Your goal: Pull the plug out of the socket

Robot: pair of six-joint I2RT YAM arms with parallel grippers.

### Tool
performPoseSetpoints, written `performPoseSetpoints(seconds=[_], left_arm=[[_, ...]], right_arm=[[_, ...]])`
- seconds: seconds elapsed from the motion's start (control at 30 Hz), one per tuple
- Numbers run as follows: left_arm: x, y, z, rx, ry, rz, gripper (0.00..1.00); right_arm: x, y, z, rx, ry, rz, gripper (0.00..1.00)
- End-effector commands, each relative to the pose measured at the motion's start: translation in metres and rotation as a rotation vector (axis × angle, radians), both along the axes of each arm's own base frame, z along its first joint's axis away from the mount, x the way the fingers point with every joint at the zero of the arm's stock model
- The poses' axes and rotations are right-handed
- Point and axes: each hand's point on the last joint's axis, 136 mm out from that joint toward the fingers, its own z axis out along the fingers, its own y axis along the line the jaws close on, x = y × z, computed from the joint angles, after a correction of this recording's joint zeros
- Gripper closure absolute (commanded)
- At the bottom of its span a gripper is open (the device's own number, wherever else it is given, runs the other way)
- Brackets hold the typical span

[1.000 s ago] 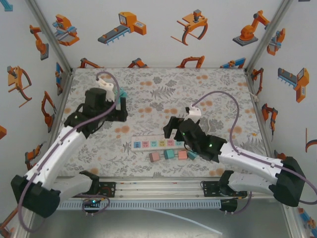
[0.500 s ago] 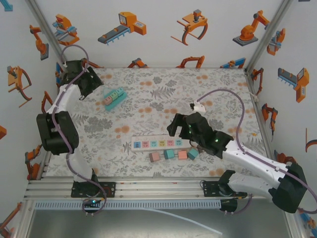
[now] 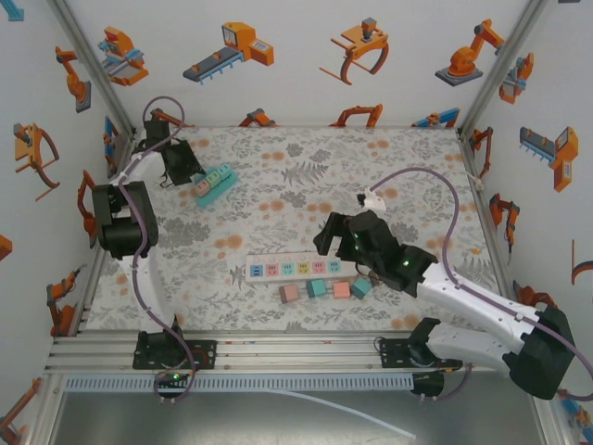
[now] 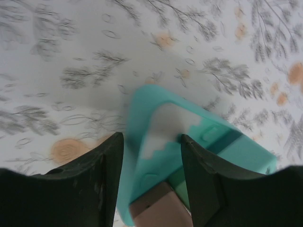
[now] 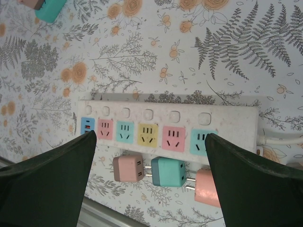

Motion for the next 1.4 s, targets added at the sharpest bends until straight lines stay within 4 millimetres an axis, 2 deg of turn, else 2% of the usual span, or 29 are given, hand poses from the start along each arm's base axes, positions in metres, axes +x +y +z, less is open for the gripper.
performPoseSetpoints(seconds=[0.0,0.07,0.2,0.33,0.5,0.63,0.77,0.93,1.03,1.1,1.17,1.27,1.37], left_arm=[[-0.007,-0.023,-0.014,-0.041,0.045,-0.142,0.54],[-0.01,-0.034,-0.019,-0.047,0.065,-0.214,0.6],[-0.014,-0.058,-0.024,-0.09,0.109,-0.339,0.62],[-0.029,-0.097,-0.031,-0.092,0.156,-0.52,0.63],[-0.052,-0.153,-0.028,-0.066,0.167,-0.714,0.62],[-0.079,-0.197,-0.027,-0.079,0.189,-0.836,0.62],[-0.105,-0.224,-0.029,-0.054,0.219,-0.91,0.62],[-0.141,-0.258,-0.02,-0.023,0.216,-1.017,0.61],[-0.159,-0.273,-0.011,0.014,0.205,-1.05,0.6],[-0.162,-0.275,-0.006,0.04,0.191,-1.025,0.57],[-0.16,-0.273,0.0,0.044,0.17,-0.971,0.49],[-0.156,-0.267,0.02,0.057,0.082,-0.893,0.49],[-0.149,-0.257,0.05,0.092,-0.038,-0.82,0.47]], right_arm=[[0.006,0.003,0.014,0.034,-0.009,-0.019,0.14],[0.007,0.006,0.013,0.039,-0.003,-0.016,0.15],[0.007,0.009,0.016,0.039,0.004,-0.009,0.15],[0.006,0.008,0.019,0.041,0.004,-0.004,0.15],[0.002,0.003,0.02,0.04,0.005,-0.01,0.15],[-0.001,-0.004,0.023,0.045,-0.007,-0.023,0.14],[-0.002,-0.012,0.028,0.038,-0.036,-0.039,0.14],[-0.003,-0.025,0.048,-0.008,-0.147,-0.029,0.13],[-0.004,-0.026,0.061,-0.079,-0.259,0.046,0.12],[-0.004,-0.025,0.069,-0.154,-0.334,0.114,0.12],[-0.009,-0.017,0.076,-0.252,-0.417,0.249,0.15],[-0.017,-0.002,0.083,-0.401,-0.536,0.483,0.23],[-0.022,0.012,0.077,-0.545,-0.628,0.731,0.24]])
